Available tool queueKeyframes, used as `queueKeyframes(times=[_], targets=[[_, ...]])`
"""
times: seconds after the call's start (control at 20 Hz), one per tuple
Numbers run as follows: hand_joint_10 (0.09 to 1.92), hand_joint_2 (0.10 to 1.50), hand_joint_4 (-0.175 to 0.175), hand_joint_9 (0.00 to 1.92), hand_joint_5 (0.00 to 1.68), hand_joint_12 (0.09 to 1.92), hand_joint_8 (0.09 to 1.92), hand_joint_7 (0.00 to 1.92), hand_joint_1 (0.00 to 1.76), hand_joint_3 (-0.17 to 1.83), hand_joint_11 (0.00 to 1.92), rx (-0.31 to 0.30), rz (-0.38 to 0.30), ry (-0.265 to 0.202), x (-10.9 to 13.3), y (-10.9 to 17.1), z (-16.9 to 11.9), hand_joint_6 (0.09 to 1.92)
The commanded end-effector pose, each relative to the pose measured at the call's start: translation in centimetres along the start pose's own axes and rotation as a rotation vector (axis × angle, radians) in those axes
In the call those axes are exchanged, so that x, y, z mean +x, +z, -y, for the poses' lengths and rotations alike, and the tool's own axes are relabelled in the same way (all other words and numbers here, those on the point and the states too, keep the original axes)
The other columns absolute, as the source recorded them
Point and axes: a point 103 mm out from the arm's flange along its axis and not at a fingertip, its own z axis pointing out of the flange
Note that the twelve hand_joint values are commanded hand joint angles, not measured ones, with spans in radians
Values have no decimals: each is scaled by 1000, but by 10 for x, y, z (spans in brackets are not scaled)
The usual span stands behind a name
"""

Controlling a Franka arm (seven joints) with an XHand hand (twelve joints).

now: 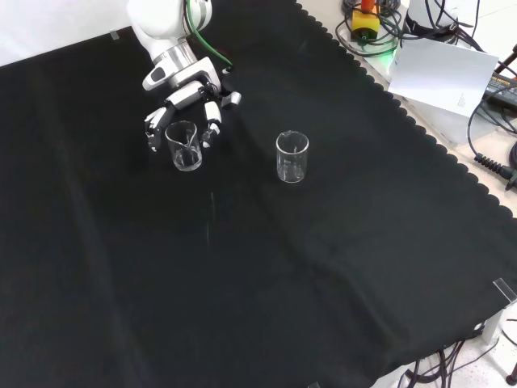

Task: Pick up the beaker on the right.

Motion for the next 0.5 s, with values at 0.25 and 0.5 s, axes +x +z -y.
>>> queueKeyframes(times=[0.25, 0.5], targets=[[580, 489, -12, 542, 569, 1379, 678, 393, 1007, 722, 123, -13, -11, 11, -3, -4, 1, 963], [580, 484, -19, 543, 486, 1377, 681, 387, 1017, 727, 129, 3, -12, 13, -4, -1, 1, 949]])
